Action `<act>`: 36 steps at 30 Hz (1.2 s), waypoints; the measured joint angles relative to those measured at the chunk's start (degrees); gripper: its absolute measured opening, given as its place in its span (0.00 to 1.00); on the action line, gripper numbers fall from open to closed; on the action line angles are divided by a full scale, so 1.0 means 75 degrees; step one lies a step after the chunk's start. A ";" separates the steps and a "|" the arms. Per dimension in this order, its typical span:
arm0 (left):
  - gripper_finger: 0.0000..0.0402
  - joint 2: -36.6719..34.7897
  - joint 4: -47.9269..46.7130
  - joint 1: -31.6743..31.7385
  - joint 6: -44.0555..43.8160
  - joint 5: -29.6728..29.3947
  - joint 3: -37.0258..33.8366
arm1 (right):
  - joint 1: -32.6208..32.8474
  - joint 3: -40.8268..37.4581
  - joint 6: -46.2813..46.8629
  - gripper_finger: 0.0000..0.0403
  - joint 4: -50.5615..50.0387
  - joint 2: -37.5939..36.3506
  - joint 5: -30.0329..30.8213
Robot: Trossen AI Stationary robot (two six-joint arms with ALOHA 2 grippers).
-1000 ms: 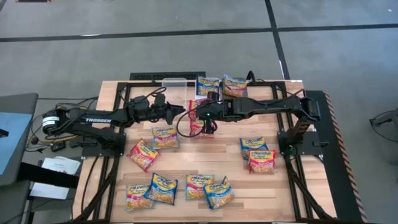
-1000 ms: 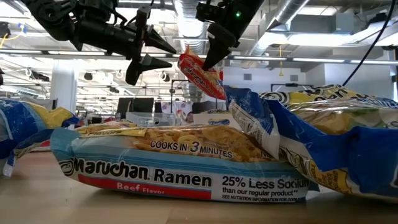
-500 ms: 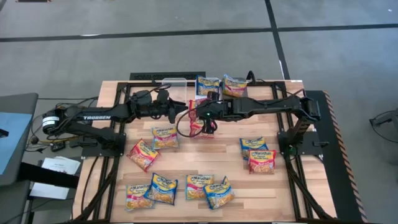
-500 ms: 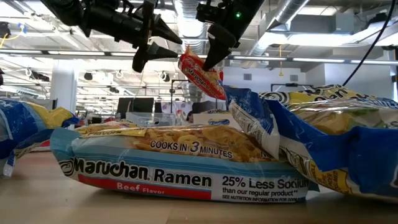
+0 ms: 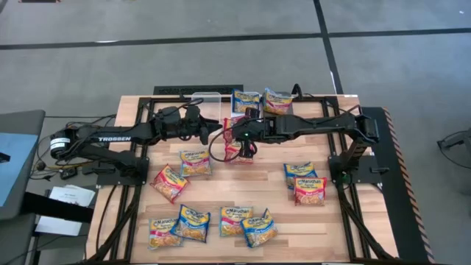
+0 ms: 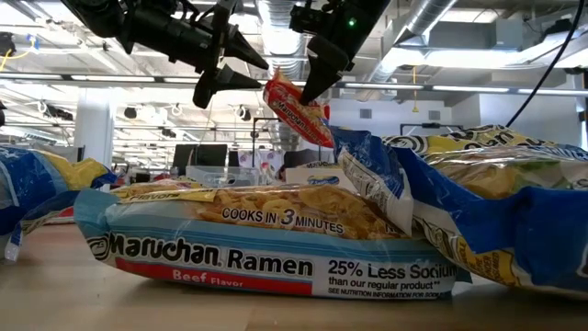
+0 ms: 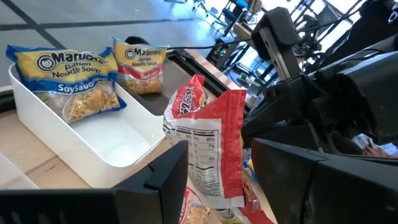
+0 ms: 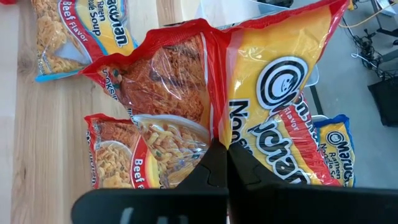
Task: Sort Maruchan noodles
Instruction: Put the red noodle pack into the transparent bin
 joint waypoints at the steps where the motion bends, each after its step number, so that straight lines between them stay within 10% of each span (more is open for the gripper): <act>1: 0.41 0.0000 0.0000 0.0000 -0.0001 0.0000 0.0000 | 0.0000 0.0000 -0.0032 0.01 0.0002 0.0000 0.0000; 36: 0.41 0.0153 -0.0026 -0.0017 -0.0331 0.0204 0.0009 | 0.0047 0.0000 -0.0174 0.01 0.0011 0.0000 -0.0003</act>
